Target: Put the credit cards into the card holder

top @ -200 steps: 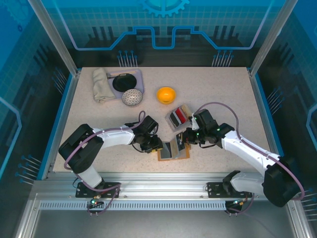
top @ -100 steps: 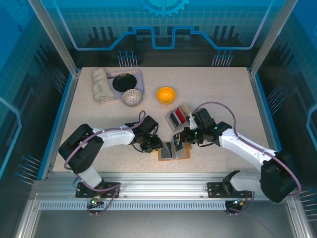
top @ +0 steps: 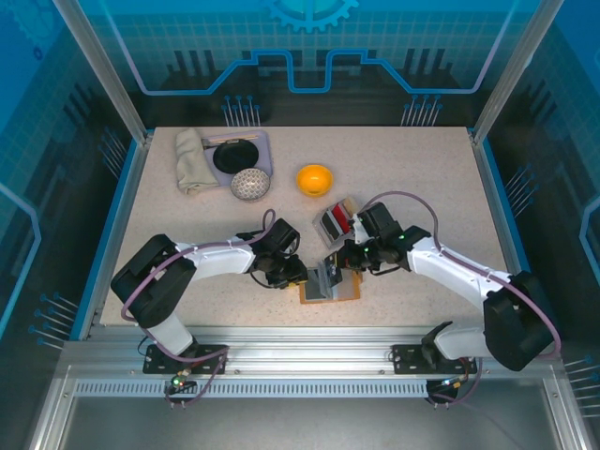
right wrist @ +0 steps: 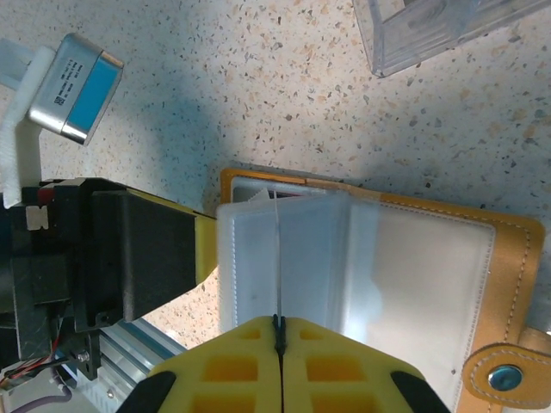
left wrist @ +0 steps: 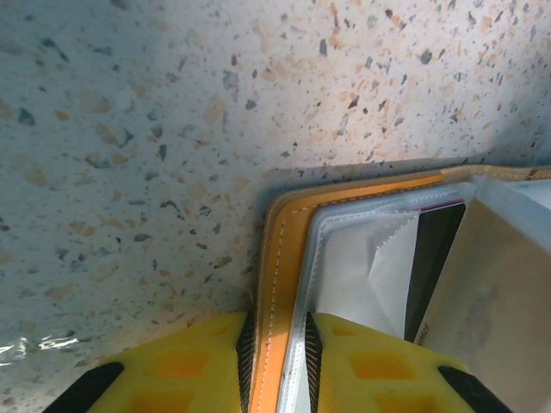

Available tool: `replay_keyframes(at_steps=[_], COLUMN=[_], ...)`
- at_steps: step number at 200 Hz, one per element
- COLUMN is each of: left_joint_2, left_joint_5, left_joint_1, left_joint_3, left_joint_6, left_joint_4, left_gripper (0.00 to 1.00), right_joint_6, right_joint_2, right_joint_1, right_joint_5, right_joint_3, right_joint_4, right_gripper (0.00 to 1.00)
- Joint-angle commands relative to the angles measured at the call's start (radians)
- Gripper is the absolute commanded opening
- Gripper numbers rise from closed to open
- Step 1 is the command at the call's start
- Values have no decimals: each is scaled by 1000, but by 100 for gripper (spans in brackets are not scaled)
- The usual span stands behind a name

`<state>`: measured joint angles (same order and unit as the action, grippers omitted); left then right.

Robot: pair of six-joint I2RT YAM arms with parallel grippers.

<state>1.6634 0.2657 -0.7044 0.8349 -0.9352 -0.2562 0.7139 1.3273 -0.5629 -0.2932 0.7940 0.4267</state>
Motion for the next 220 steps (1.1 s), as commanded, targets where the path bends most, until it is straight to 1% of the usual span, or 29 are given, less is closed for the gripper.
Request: replay_keyframes(at_steps=[1,61,78,90,100,110,119,138,153,171,187,220], left_joint_2=[-8,-13,-13,-11,-7,-5,-5,-5,-7,-10,-11,-5], left_joint_5=[-2,-8,-7,-6,-4,-3,-3,-3,-3,-2,1,3], left_joint_1=[-9,-8,-8,-9,-9,-8,-9,-8,-8,-9,-8,-7], left_joint_3=[1,1,4,6,8,12,13,13,12,8,7,3], left_joint_6=[19,24,26,26,26,27,27,25,26,27,28,27], left_joint_4=[-6,-14,-12,-10,-12,-11,-8,-8,-11,-9,-8,0], left_gripper=[26,25,25,25,25,24,23,22,21,20,20,19], right_joint_6=[-12,-21,-43,-53,-56,-57,-59,-36,-5,18,28,58], right_joint_2=[-9,-97,-150,-181,-181,-163,-137,-83,-43,-11,15,81], right_joint_1=[-7,25,32,30,24,7,-22,-99,-133,-152,-165,-217], right_joint_5=[45,268,246,192,145,125,133,208,233,208,161,173], right_joint_3=[34,36,29,21,22,35,47,68,66,57,54,80], right_joint_4=[37,197,173,125,98,88,88,81,56,13,-34,-62], right_gripper=[6,7,7,7,7,7,6,6,5,5,5,5])
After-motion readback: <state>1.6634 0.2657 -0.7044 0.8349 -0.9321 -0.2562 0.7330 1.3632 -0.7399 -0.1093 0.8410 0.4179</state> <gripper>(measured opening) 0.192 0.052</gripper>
